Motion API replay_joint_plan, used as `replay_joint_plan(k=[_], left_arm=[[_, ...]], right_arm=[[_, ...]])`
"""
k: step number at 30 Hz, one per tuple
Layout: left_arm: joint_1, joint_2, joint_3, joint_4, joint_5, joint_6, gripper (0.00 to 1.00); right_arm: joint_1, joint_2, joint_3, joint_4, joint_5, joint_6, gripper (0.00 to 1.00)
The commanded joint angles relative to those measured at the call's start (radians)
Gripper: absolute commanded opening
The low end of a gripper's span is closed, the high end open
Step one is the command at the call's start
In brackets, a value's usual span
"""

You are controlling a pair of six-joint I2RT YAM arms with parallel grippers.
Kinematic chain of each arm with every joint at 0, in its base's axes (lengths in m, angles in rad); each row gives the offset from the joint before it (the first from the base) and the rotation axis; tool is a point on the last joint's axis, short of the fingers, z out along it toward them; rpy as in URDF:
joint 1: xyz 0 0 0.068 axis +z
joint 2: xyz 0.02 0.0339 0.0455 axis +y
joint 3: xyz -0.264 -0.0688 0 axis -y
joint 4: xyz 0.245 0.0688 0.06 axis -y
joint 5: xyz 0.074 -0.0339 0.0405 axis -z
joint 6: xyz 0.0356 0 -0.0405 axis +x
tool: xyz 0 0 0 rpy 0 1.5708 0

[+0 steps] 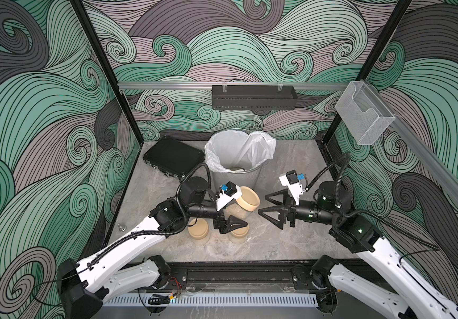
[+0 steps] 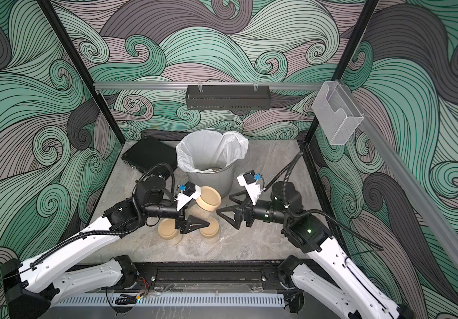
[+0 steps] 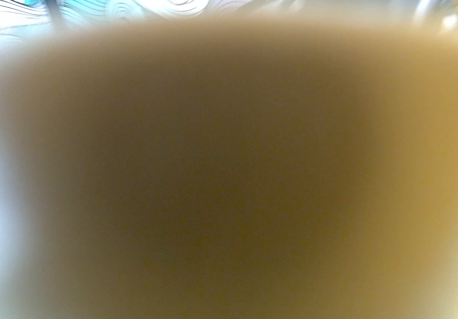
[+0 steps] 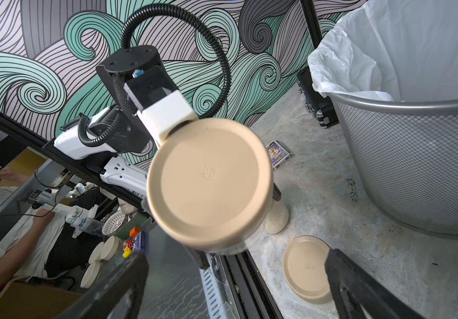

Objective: Empty moldy rice from jars
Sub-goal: Unscrew the lid from the jar.

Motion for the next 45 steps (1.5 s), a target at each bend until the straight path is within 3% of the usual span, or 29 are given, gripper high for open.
replay_joint_plan(k=[1,9,27,41,45], left_arm=[[-0.004,-0.023,0.008,0.068,-0.098,0.071,0.27],[-0.006,0.008,-0.007,0.140,-0.172,0.069,0.26],[-0.026,0.074,0.011,0.207,-0.160,0.049,0.26],[-0.056,0.100,0.032,0.219,-0.149,0.046,0.26],[-0.061,0.103,0.034,0.220,-0.149,0.046,0.26]], right_arm=[[-0.006,-0.014,0.020,-0.049,0.070,0.026,0.99],[0.001,0.029,0.077,-0.032,0.144,0.098,0.99],[0.096,0.157,0.135,0.009,0.214,0.089,0.99],[0.113,0.199,0.137,0.017,0.233,0.079,0.99],[0.113,0.207,0.135,0.017,0.236,0.077,0.94]])
